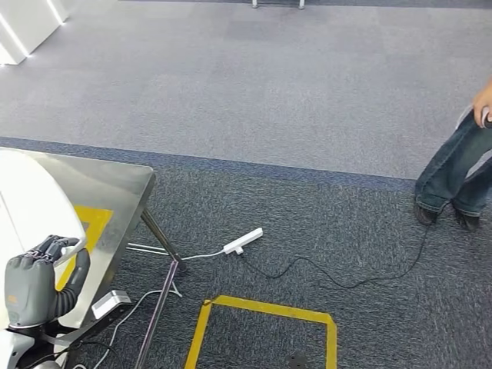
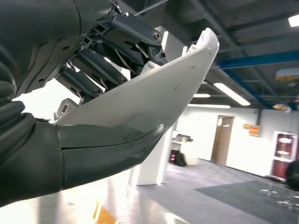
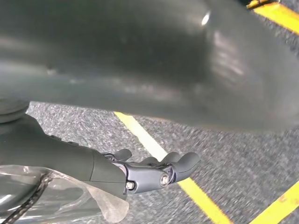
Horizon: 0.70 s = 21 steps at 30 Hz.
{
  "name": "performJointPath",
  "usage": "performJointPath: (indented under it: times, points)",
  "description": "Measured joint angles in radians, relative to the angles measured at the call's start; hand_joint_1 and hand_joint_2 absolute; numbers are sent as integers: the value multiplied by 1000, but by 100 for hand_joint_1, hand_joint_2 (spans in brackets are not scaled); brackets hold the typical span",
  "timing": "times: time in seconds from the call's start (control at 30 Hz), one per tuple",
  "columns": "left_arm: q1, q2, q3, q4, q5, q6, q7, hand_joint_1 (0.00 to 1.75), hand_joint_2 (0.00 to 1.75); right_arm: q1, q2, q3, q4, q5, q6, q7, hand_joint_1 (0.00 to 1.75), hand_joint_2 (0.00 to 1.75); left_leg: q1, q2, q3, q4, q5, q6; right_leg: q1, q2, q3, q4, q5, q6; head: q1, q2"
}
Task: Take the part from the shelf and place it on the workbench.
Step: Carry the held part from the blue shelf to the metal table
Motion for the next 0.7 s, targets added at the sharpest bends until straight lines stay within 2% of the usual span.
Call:
performJointPath:
  times: [0.03, 0.07, 0.1, 0.13, 0.17, 0.2, 0.27, 0.3, 0.33, 0.37, 0.4, 0.47, 0.5, 0.53, 0.57, 0.6, 0.63, 0.67, 0.7]
  points:
    - [0, 0, 0, 0, -1, 0, 0, 175, 175, 0, 0, 0, 0, 0, 0, -1, 0, 0, 0, 4, 9, -31, 32, 2, 1, -10, 5, 0, -3, 0, 0, 0]
    - [0, 0, 0, 0, -1, 0, 0, 175, 175, -1, 0, 0, 0, 0, 0, -1, 0, 0, -1, 14, 34, -92, 75, 6, 2, -20, 11, 0, -7, 1, 0, 0]
    - [0, 1, 0, 0, -2, 0, 0, 175, 175, -1, 0, 0, 0, 0, 0, -2, 0, 0, -5, 37, 66, -162, 110, 11, 3, -29, 17, -1, -11, 2, 0, 0]
    - [-1, 1, 1, 0, -2, 0, 0, 175, 175, -1, 0, 0, 0, 0, 0, -3, 0, 0, -11, 64, 93, -223, 133, 16, 6, -38, 22, -1, -16, 4, 0, 0]
    - [-2, 1, 1, 0, -2, 0, 0, 175, 175, -1, 0, 0, 0, 0, 0, -3, 0, 0, -18, 87, 110, -262, 140, 21, 9, -47, 25, -1, -19, 8, 0, 0]
    - [-2, 1, 1, -1, -2, 0, 0, 175, 175, -1, 0, 0, 0, 0, 0, -3, 0, 0, -24, 100, 116, -279, 137, 26, 11, -57, 26, -3, -22, 11, 0, 0]
    - [-2, 2, 2, -2, -3, -1, 0, 175, 175, -3, 0, 1, 0, 0, 0, -2, 0, 0, -26, 82, 115, -289, 135, 34, 13, -79, 31, -7, -27, 21, 0, 0]
    - [-2, 2, 2, -2, -4, -1, 0, 175, 175, -4, 0, 1, 0, 0, 0, -2, 0, 0, -23, 69, 117, -293, 137, 39, 12, -71, 31, -3, -33, 26, 1, 0]
    - [-3, 2, 2, -3, -4, -1, 0, 175, 175, -5, 0, 1, -1, 0, 0, -2, 0, 0, -20, 56, 119, -298, 139, 45, 11, -51, 24, 16, -47, 31, 2, 0]
    - [-4, 2, 2, -3, -5, -1, 0, 175, 175, -5, 0, 2, -1, 0, 0, -3, 0, 0, -16, 43, 122, -302, 141, 50, 9, -22, 3, 59, -71, 34, 5, 0]
    - [-6, 1, 2, -3, -6, -2, 0, 175, 175, -4, 0, 2, -1, 0, 1, -3, 0, 0, -15, 30, 123, -302, 142, 54, 8, 9, -31, 125, -100, 35, 7, 0]
    - [-6, 1, 2, -3, -8, -2, 0, 175, 175, 0, 0, 2, 0, -1, 0, -2, 0, 0, -15, 2, 123, -302, 141, 57, 7, 32, -109, 261, -146, 35, 9, 0]
    - [-5, 1, 2, -3, -10, -2, 0, 175, 175, 1, 0, 2, -1, -2, 0, 0, 0, 0, -16, -13, 124, -302, 140, 58, 7, 34, -133, 290, -142, 34, 9, 0]
    - [-5, 0, 2, -3, -12, -2, 0, 175, 175, 2, 0, 2, -1, -3, 0, 1, 0, 0, -16, -28, 126, -301, 139, 58, 7, 36, -139, 280, -118, 33, 9, 0]
    - [-5, 0, 2, -3, -13, -2, 0, 175, 175, 2, 0, 2, -1, -3, 0, 2, 0, 0, -15, -43, 128, -300, 137, 56, 6, 42, -125, 231, -77, 32, 9, 0]
    - [-5, 0, 2, -3, -13, -3, 0, 175, 175, 1, 0, 2, -1, -4, 2, 5, 0, 0, -14, -56, 130, -298, 135, 54, 4, 60, -99, 159, -33, 30, 9, 0]
    - [-6, 0, 2, -3, -14, -4, 0, 175, 175, 1, 0, 2, -1, -4, 5, 10, 0, 0, -14, -69, 129, -294, 131, 50, 1, 87, -73, 91, -2, 29, 9, 0]
    - [-7, 0, 1, -3, -14, -5, 1, 175, 175, 1, 0, 2, 0, -4, 10, 17, 0, 0, -14, -81, 126, -290, 129, 45, -2, 110, -51, 42, 16, 28, 9, 0]
    - [-8, 0, 1, -3, -14, -7, 1, 175, 175, 1, 0, 2, 0, -4, 15, 24, 0, 0, -12, -92, 122, -287, 129, 39, -3, 127, -38, 17, 19, 28, 9, 0]
